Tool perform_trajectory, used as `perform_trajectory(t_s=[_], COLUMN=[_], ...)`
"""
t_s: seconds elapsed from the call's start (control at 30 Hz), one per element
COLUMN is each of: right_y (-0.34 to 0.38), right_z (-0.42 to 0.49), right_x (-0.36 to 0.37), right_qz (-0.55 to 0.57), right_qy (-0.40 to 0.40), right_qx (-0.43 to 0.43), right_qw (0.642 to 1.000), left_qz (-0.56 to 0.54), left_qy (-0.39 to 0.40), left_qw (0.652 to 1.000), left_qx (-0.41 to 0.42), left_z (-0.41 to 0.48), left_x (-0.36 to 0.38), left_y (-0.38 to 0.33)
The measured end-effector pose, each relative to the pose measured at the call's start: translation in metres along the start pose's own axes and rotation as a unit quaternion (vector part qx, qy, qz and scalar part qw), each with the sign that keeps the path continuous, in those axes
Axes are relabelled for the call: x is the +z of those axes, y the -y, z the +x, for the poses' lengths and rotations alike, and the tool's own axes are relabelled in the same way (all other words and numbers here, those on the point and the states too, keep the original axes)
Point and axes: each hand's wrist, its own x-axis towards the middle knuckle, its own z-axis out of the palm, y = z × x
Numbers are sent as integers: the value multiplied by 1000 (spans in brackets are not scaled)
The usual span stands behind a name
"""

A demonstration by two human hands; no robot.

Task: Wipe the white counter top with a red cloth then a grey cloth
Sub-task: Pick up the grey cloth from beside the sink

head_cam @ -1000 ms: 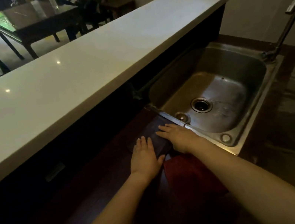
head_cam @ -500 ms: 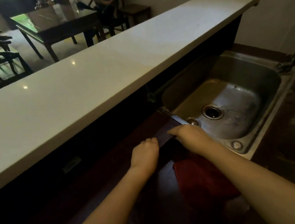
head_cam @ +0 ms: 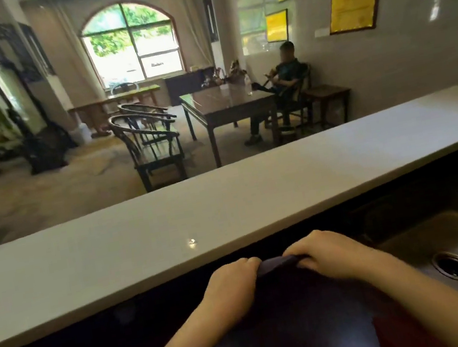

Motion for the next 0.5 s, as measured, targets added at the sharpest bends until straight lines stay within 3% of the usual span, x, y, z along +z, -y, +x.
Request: perform_trajectory(t_s=[0.23,0.5], right_y=[103,198], right_z=[67,137], right_x=[-42,-78], right_qz=[26,68], right_qy=[36,-44], right_qx=[-122,-183], right_qw=[992,980], left_qz=[-4,60], left_qy=[-27,-120], left_qw=[996,980], left_qx=[-82,-146], left_z=[-71,-95], left_x=[-91,-175], left_y=[77,156])
